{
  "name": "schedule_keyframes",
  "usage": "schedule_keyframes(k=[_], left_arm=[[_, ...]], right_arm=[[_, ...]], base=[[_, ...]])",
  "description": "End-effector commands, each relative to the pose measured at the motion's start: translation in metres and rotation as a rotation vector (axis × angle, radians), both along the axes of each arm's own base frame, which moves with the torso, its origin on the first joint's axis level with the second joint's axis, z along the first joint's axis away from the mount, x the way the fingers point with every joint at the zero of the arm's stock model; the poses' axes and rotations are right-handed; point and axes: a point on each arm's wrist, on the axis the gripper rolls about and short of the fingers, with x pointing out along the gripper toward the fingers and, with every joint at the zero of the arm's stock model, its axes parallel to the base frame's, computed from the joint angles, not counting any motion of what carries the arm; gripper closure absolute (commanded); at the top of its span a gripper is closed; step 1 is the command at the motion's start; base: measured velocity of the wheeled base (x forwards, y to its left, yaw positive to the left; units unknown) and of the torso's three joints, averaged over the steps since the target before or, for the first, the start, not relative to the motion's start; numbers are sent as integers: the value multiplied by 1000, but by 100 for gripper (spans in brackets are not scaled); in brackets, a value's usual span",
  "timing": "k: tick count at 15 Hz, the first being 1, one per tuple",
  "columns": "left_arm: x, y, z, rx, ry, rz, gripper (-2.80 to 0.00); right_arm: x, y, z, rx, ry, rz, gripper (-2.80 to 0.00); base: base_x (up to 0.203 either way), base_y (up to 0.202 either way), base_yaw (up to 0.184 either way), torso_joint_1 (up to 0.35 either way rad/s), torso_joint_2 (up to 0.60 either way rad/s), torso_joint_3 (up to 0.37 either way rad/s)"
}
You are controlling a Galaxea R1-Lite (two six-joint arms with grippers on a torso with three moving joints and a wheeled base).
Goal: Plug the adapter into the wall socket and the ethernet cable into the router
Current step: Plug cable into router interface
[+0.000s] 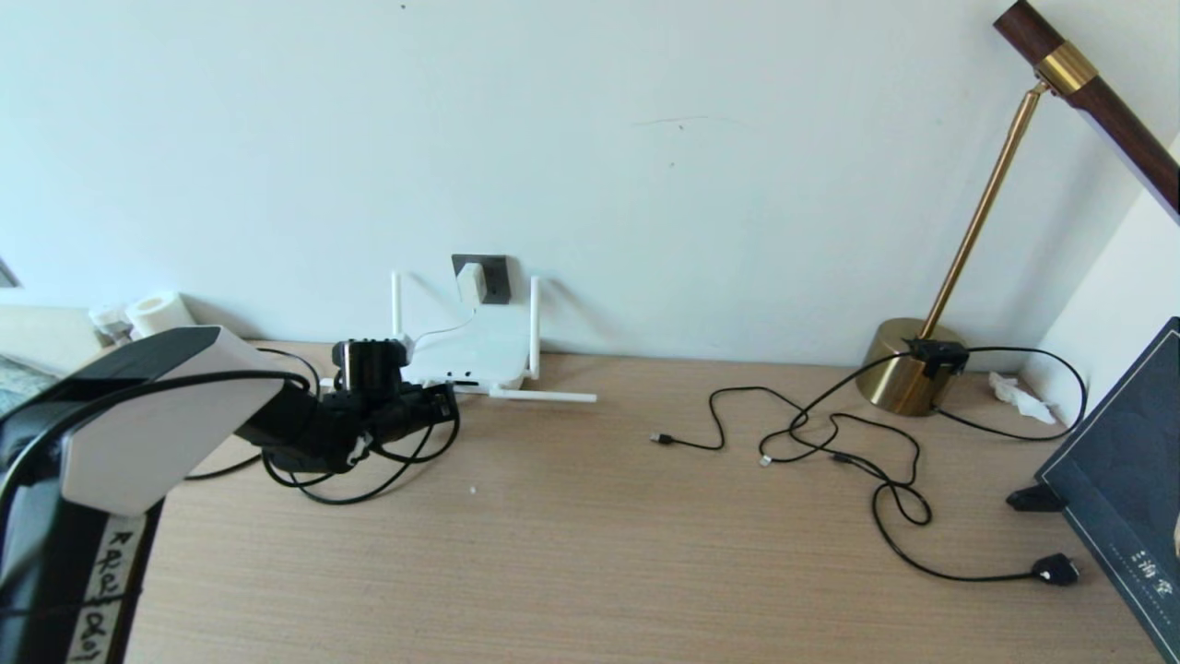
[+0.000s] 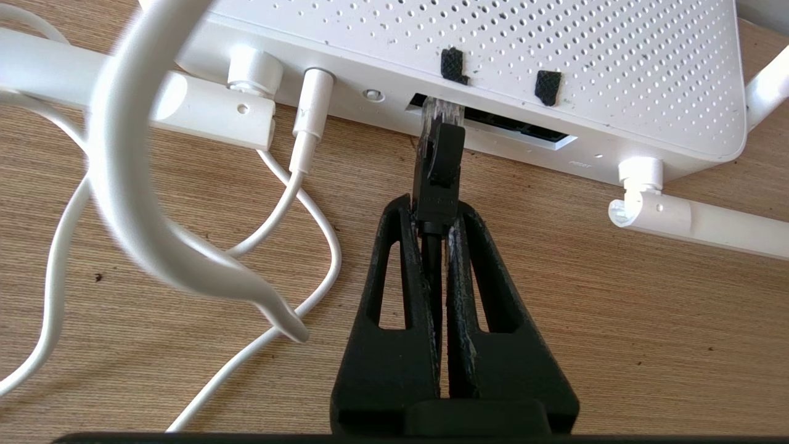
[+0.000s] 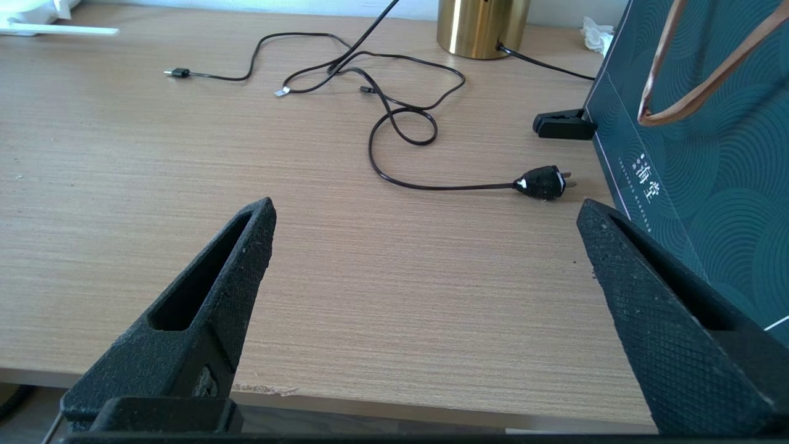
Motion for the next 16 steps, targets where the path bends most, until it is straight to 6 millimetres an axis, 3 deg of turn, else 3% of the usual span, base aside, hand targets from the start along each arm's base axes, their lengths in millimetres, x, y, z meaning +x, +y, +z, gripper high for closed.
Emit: schedule_keyframes(k=[1, 16], left_arm=[[1, 1, 1, -2, -9, 2, 0], [3, 1, 2, -3, -16, 4, 0]], right_arm=[[0, 0, 0, 0, 1, 0, -280], [0, 0, 0, 0, 0, 1, -280]], base=[[0, 0, 0, 0, 0, 0], [0, 0, 0, 0, 0, 0]])
